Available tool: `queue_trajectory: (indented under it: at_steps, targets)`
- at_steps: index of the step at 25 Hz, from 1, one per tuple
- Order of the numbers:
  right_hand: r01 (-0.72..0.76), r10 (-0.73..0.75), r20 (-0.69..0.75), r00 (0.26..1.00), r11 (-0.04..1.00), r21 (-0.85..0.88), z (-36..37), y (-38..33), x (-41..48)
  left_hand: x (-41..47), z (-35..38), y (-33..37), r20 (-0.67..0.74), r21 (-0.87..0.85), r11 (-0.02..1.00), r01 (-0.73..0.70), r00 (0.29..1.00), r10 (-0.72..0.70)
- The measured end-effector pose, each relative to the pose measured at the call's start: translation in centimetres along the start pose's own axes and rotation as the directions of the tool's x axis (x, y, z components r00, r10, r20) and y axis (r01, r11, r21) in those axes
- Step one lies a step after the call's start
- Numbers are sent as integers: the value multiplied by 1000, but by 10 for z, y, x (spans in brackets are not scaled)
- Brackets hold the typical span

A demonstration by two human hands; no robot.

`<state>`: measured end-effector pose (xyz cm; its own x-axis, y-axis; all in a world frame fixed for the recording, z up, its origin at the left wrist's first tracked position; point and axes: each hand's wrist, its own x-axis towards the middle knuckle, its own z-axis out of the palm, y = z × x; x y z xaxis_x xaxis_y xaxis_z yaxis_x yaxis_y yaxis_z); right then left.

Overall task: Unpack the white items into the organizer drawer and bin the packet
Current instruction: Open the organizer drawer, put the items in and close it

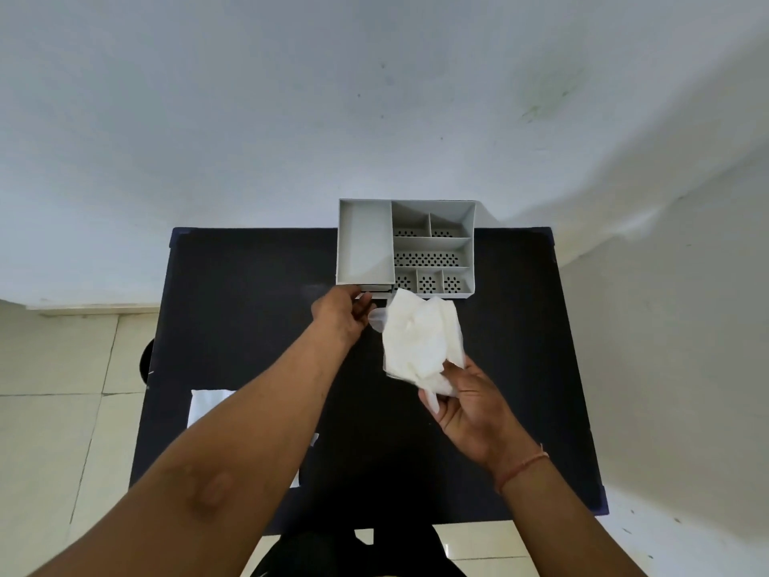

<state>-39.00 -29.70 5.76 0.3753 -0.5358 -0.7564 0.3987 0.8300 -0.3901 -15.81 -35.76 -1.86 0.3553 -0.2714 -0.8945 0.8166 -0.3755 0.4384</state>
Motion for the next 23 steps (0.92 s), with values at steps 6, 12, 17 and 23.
queue_trajectory:
  at_steps: [6,12,17,23]
  targets:
    - [-10,10,-18,1000,1000,-25,-6,5,5,-7,-14,-19,-20,88,996,3,1000,-1]
    - [-9,9,5,1000,997,-78,-13,5,15,-20,-68,-62,25,140,990,-5,1000,1]
    - [3,-7,-22,1000,987,-162,-11,3,29,-20,-83,-68,50,185,983,9,999,-18]
    - [7,-8,-2,1000,985,-172,-5,3,37,-19,-72,-50,37,299,953,-54,998,45]
